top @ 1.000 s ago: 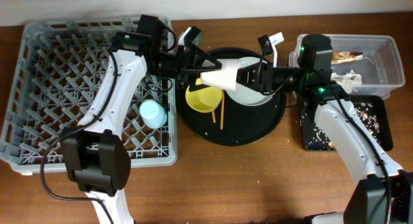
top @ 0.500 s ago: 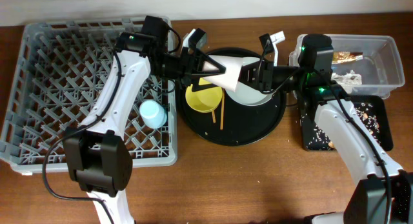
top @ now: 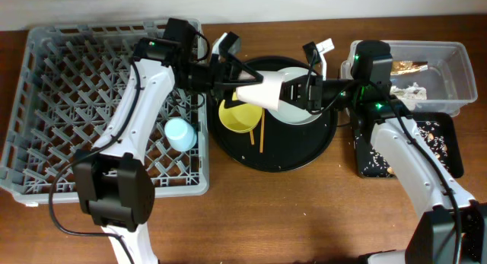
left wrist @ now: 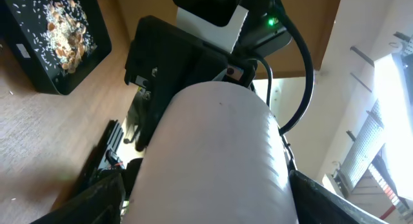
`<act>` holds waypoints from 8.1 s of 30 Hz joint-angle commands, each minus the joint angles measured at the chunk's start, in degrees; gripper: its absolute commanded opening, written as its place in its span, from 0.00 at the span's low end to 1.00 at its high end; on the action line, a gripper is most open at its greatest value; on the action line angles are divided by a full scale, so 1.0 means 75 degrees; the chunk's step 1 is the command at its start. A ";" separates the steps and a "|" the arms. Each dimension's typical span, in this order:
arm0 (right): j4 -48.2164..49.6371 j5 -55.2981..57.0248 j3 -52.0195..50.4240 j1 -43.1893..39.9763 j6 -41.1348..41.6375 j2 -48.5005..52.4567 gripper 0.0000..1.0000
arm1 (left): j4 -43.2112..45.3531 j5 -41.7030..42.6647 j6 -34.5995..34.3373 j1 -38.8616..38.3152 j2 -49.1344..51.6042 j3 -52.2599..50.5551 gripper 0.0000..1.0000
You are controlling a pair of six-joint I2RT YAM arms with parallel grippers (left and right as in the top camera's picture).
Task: Sort waste into correct bins and load items into the dishwasher rack
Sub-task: 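Hand the pink cup from the right gripper to the left gripper, then lower the pink cup upside down into the dish rack with the left gripper, then reach the left gripper to the yellow bowl and grasp its rim, then lift the yellow bowl and set it in the back of the rack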
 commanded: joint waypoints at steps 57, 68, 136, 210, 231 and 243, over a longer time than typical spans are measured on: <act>0.0423 -0.1507 0.0055 -0.1912 -0.0087 0.0245 0.98 | 0.0006 -0.3998 -0.0315 0.2020 -0.0050 0.0871 0.32; -0.2294 0.1862 0.0058 -0.1897 -0.1428 0.0221 0.98 | -0.1399 -1.0518 -0.0335 0.1507 -0.0131 0.3037 0.33; -0.8212 0.7376 0.2011 -0.0731 -0.2518 -0.1973 0.99 | -0.1448 -1.0357 -0.0679 -0.0399 -0.1845 0.1247 0.99; -0.8451 0.7528 0.2008 -0.0731 -0.2521 -0.1687 0.93 | 0.2932 -1.0853 0.3042 -0.0758 0.1288 -0.0527 0.65; -0.8448 0.7580 0.2008 -0.0731 -0.2524 -0.1687 0.93 | 0.2381 -1.0861 0.2923 -0.0778 0.1833 -0.0358 0.01; -0.8451 0.7583 0.2008 -0.0731 -0.2582 -0.1687 0.93 | -0.0172 -1.5259 0.0740 -0.0772 0.1766 0.4928 0.01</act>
